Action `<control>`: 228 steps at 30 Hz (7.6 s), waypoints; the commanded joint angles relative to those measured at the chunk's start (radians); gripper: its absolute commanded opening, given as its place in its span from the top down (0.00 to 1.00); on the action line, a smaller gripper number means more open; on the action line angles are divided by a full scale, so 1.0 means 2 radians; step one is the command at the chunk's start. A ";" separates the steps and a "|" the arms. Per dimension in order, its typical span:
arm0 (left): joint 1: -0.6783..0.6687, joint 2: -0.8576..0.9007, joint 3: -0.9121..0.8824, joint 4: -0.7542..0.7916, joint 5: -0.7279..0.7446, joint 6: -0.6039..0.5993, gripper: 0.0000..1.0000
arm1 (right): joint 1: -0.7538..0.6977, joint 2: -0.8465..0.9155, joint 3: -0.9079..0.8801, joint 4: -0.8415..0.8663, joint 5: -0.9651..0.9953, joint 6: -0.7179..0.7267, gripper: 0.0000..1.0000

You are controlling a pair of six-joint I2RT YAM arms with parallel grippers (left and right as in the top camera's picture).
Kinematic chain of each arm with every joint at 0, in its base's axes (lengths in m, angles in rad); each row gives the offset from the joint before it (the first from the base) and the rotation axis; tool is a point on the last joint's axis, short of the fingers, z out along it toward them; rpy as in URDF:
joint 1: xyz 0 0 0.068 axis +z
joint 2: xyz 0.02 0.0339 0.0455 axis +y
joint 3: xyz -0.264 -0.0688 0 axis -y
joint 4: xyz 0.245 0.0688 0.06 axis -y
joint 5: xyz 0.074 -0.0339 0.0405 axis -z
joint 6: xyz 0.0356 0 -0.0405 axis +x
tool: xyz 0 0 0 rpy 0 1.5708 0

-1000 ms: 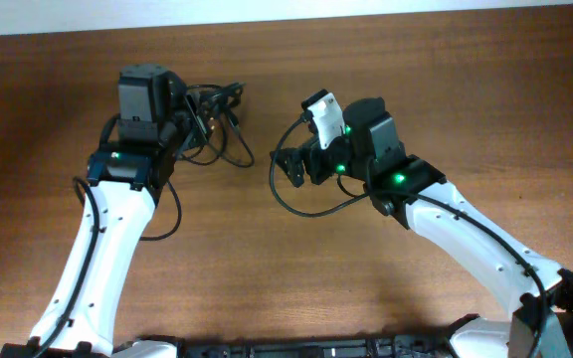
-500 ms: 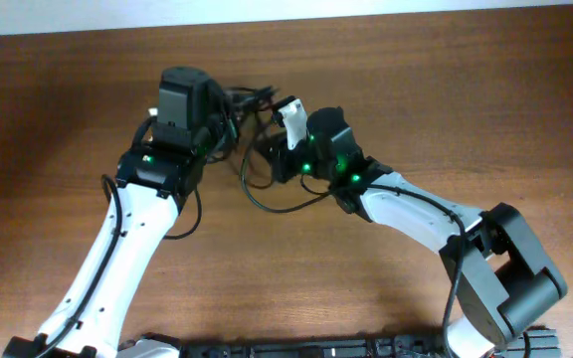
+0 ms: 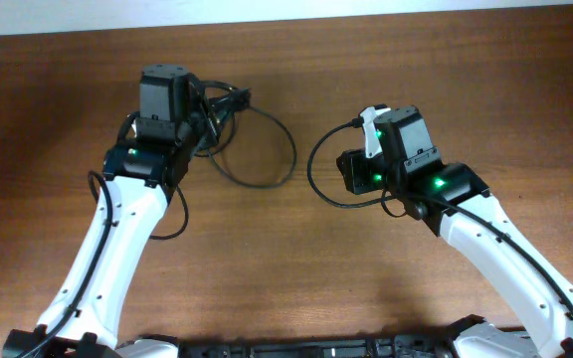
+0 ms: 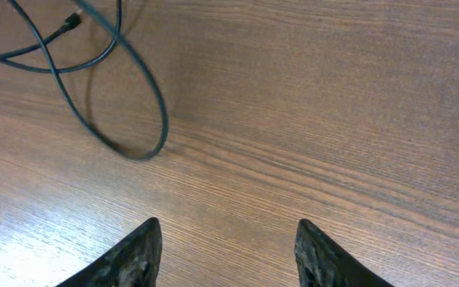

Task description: Untangle cables

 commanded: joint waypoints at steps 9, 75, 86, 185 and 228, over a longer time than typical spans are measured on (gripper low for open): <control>0.001 0.000 0.006 0.037 0.189 0.013 1.00 | -0.003 0.173 -0.006 0.262 -0.209 -0.099 0.18; 0.037 0.112 0.006 -0.244 0.090 0.651 0.06 | -0.056 0.094 -0.006 0.097 -0.068 -0.015 0.02; -0.028 0.226 0.006 -0.248 0.036 0.647 0.01 | -0.056 0.094 -0.006 0.084 -0.068 -0.015 0.02; 0.028 0.065 0.048 -0.217 0.180 0.750 0.02 | -0.214 0.083 -0.008 0.002 -0.166 0.011 0.11; -0.040 0.008 -0.111 -0.113 0.017 0.408 1.00 | -0.203 0.084 -0.008 0.013 -0.157 0.011 0.02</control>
